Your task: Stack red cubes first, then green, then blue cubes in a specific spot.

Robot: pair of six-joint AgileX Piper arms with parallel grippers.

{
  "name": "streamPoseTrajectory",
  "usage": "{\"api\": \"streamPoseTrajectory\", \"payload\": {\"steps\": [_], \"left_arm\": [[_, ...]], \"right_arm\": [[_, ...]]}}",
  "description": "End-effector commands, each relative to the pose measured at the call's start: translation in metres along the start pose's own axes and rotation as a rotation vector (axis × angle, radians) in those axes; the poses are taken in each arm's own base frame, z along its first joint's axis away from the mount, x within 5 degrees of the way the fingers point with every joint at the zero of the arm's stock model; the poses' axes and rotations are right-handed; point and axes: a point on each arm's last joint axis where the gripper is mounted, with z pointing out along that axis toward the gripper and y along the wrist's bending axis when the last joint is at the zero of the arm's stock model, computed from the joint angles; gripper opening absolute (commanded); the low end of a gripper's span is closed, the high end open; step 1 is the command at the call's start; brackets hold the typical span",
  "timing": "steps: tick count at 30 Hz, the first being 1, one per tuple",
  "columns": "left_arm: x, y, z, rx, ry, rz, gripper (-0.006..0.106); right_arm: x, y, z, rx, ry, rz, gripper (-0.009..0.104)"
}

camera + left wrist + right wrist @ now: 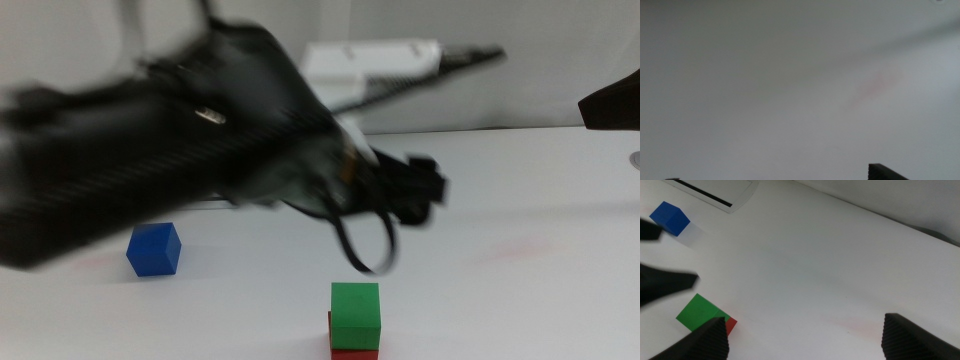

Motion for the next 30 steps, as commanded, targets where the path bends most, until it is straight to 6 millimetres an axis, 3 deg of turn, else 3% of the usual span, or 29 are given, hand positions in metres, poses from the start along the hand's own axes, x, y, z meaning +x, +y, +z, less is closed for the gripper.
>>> {"api": "streamPoseTrajectory", "payload": {"steps": [1, 6, 12, 16, 24, 30], "left_arm": [[-0.011, 0.022, -0.018, -0.072, -0.045, 0.008, 0.093], [-0.028, 0.079, -0.034, -0.195, -0.041, 0.010, 0.093], [-0.041, 0.156, -0.032, -0.314, 0.056, 0.002, 0.093], [-0.043, 0.198, -0.034, -0.324, 0.094, -0.106, 0.093], [-0.044, 0.241, -0.034, -0.348, 0.087, -0.186, 0.093], [-0.037, 0.255, -0.014, -0.298, 0.135, -0.256, 0.093]], "right_arm": [[-0.001, 0.001, -0.002, -0.003, -0.011, -0.009, 0.082], [-0.001, 0.001, -0.002, -0.003, -0.011, -0.009, 0.082], [-0.001, 0.001, -0.002, -0.004, -0.009, -0.009, 0.082], [-0.001, 0.002, -0.002, -0.005, -0.007, -0.009, 0.082], [-0.001, 0.002, -0.002, -0.005, -0.007, -0.009, 0.082], [-0.001, 0.002, -0.002, -0.005, -0.007, -0.009, 0.082]]}}
